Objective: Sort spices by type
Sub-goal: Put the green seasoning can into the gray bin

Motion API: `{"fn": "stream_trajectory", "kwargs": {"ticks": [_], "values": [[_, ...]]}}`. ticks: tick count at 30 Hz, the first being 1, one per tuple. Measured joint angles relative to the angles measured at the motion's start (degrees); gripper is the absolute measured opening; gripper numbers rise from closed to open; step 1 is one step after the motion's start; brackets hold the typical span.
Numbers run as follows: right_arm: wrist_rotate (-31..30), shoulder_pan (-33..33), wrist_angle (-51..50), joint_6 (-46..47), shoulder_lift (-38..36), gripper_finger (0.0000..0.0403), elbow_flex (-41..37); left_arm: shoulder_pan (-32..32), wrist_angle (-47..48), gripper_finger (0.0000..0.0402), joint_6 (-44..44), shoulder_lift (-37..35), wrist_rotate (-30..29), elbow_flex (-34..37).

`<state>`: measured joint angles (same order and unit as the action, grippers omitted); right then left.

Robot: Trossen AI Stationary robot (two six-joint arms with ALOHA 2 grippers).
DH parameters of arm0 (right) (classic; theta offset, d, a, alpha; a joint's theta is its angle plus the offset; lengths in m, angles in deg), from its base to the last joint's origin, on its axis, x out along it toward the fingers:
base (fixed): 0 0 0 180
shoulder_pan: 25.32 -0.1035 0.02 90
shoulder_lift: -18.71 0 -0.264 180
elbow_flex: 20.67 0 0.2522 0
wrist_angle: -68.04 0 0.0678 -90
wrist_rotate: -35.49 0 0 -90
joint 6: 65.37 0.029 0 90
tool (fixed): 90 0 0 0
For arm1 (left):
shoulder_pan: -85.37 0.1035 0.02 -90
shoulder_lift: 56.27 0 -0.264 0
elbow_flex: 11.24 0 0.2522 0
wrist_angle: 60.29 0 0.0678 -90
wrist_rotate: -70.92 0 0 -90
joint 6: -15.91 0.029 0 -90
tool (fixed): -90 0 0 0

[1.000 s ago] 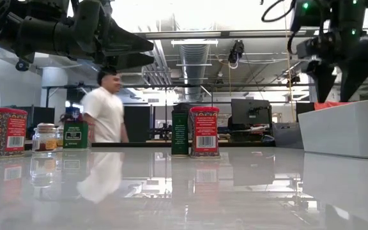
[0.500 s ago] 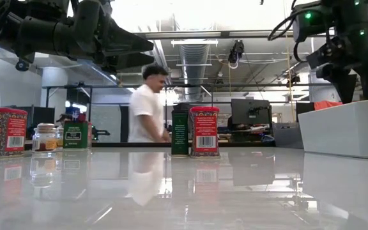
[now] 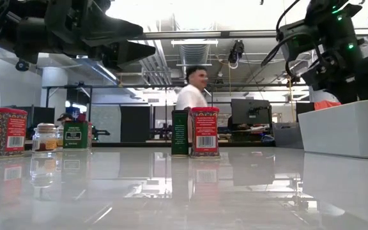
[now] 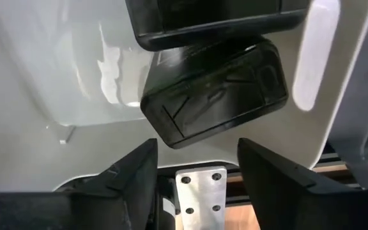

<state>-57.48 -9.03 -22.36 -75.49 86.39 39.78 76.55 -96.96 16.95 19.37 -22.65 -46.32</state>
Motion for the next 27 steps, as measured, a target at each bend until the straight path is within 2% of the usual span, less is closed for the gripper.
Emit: {"fn": "stream_trajectory", "kwargs": {"ticks": [27], "values": [[2.15, 0.26, -0.02, 2.36, 1.86, 0.0177, 2.39, 0.00, -0.11, 0.0327, 0.35, -1.25, -0.35, 0.02]]}}
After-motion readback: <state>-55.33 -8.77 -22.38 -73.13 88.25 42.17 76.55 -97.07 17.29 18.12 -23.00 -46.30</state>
